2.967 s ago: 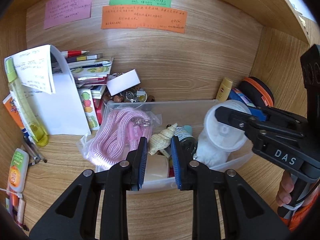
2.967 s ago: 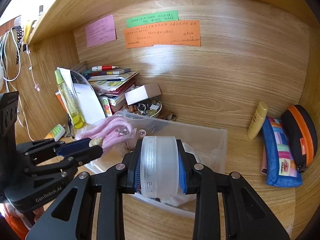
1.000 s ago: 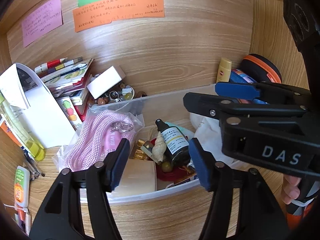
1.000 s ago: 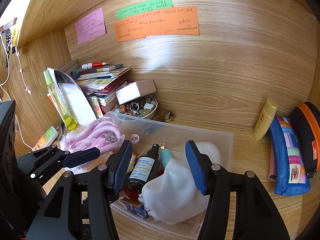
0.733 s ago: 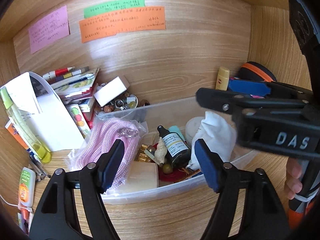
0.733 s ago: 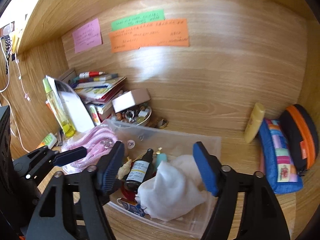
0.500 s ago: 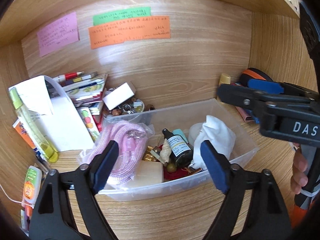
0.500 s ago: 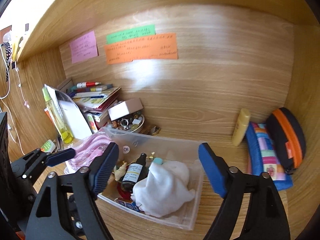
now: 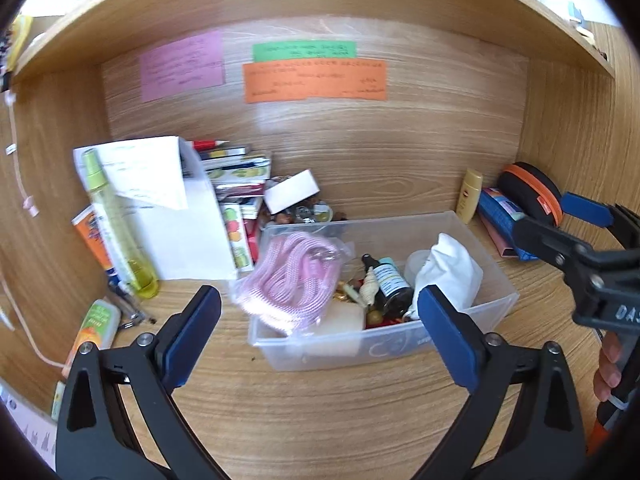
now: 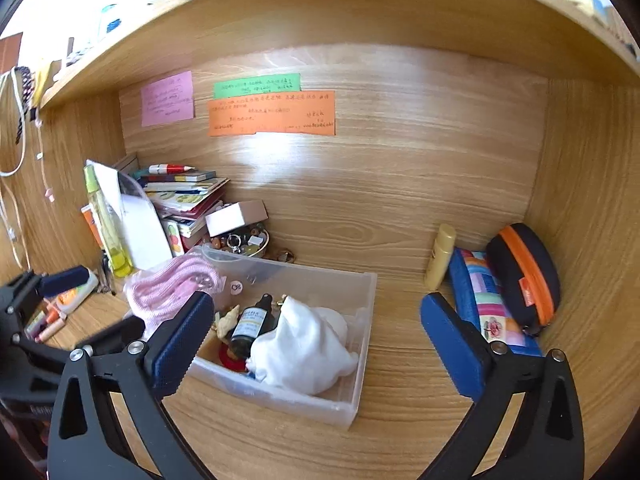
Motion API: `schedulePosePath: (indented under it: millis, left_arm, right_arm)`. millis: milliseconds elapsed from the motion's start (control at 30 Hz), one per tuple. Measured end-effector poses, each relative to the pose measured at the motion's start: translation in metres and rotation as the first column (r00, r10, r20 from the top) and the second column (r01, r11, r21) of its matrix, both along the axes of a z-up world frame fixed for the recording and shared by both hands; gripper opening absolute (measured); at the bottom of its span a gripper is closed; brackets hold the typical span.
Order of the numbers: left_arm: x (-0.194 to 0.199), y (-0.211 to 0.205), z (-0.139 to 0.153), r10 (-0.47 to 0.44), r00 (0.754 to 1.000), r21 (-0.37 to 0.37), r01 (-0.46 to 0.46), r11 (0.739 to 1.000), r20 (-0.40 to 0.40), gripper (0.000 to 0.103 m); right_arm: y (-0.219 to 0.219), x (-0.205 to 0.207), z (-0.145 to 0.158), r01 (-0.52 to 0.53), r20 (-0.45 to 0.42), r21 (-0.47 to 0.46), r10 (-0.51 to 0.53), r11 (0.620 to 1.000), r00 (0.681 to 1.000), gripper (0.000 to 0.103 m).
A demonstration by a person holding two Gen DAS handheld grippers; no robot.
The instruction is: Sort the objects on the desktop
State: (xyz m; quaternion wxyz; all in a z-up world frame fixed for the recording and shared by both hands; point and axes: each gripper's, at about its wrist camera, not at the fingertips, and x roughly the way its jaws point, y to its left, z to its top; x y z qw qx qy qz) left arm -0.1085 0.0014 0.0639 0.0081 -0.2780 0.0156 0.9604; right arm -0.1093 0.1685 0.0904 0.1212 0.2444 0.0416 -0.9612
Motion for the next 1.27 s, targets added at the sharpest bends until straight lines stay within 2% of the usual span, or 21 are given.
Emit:
schedulePosePath:
  millis: [567, 767, 967, 1267]
  left_arm:
    - [0.068, -0.001, 0.009, 0.040, 0.995, 0.009, -0.039, 0.999, -0.095, 0.101]
    - [0.073, 0.002, 0.004, 0.034, 0.996, 0.036, -0.031, 0.999, -0.087, 0.101]
    - [0.070, 0.008, -0.005, 0.024, 0.997, 0.005, -0.023, 1.000, -0.078, 0.101]
    - [0.063, 0.007, -0.008, 0.018, 0.997, 0.008, -0.017, 1.000, -0.078, 0.101]
  right_arm:
    - [0.001, 0.070, -0.017, -0.014, 0.005, 0.003, 0.014, 1.000, 1.000, 0.103]
    - [0.004, 0.084, -0.019, -0.016, 0.002, 0.002, 0.016, 1.000, 1.000, 0.103]
    - [0.005, 0.080, -0.025, 0.002, 0.025, 0.021, -0.002, 1.000, 1.000, 0.103]
    - [0.001, 0.076, -0.028, -0.002, 0.036, 0.027, 0.001, 1.000, 0.999, 0.103]
